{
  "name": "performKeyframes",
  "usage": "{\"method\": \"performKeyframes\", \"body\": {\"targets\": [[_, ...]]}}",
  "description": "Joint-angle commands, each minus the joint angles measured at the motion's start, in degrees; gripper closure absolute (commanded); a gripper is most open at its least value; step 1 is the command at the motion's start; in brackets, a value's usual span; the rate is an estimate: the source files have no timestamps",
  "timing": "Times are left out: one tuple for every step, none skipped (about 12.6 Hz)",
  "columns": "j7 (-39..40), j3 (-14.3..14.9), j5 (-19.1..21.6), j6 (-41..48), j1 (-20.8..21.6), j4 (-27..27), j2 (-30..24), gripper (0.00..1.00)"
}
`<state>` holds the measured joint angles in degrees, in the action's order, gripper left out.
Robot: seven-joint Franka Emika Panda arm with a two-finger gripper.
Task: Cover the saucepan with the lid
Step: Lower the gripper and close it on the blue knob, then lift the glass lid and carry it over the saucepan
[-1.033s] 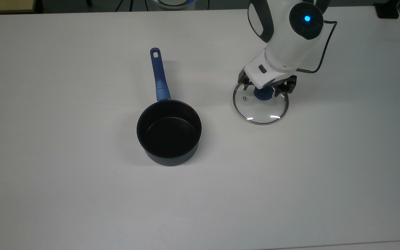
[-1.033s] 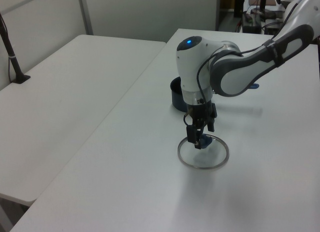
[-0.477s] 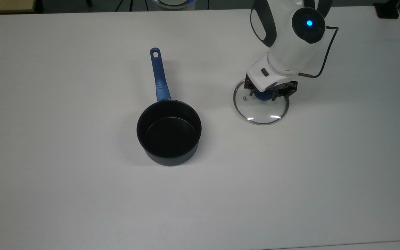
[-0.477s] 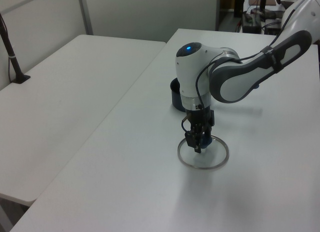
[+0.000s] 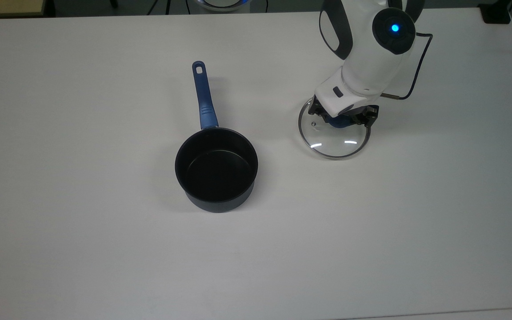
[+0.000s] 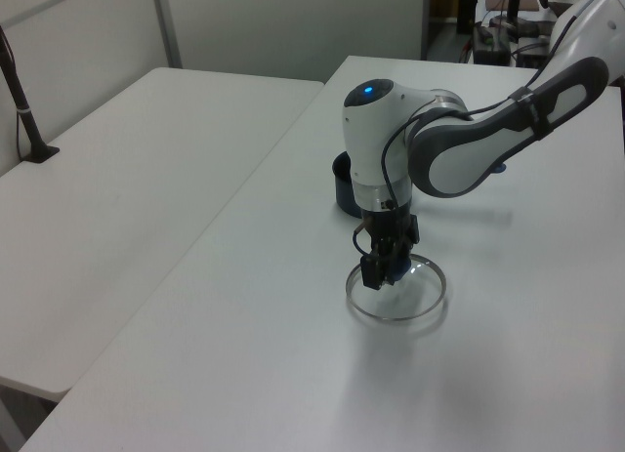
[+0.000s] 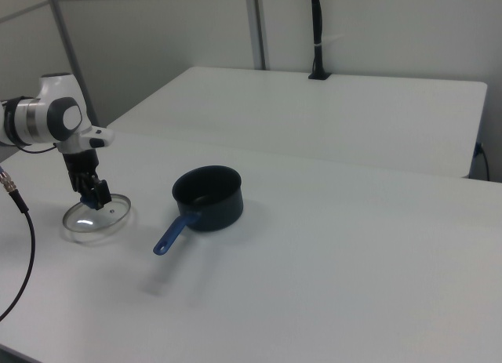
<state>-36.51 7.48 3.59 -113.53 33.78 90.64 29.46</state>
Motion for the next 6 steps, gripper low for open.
{"method": "performKeyframes", "body": {"targets": [[-0.93,0.87,0.19,1.3,0.23,0.51,-3.96,0.62],[-0.84,1.22,0.19,1.56,0.14,-0.36,-4.67,0.62],[-0.76,1.4,0.19,3.21,-0.21,-0.81,-5.02,0.62],[-0.49,2.44,0.37,4.62,-0.65,-2.47,-5.64,0.62],[-0.14,3.06,0.45,6.03,-1.26,-2.74,-6.34,0.62],[0.56,3.24,0.46,6.39,-2.31,-3.7,-7.3,0.62]]}}
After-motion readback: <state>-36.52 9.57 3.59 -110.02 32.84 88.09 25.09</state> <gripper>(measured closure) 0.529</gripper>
